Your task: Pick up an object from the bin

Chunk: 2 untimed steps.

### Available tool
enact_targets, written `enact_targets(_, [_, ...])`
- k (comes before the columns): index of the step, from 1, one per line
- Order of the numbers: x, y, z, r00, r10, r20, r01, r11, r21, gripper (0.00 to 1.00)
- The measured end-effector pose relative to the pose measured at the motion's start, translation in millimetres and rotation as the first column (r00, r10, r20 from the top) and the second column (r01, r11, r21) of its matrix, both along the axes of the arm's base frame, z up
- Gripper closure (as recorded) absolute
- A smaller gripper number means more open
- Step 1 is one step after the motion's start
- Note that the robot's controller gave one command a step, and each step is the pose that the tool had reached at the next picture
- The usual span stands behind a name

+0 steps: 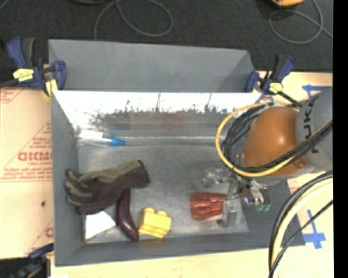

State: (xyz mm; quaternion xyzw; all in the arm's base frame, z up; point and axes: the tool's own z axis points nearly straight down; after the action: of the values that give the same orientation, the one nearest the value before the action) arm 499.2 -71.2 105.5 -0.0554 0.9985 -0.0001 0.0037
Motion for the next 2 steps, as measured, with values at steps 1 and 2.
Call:
enact_targets(1, [1.3, -7, -5, 1.000, -0.021, 0.003, 0.021, 1.000, -0.002, 0.00])
enact_targets(2, [-6.3, -12, -35, 0.899, 0.437, -0.001, -0.437, 0.899, -0.004, 1.00])
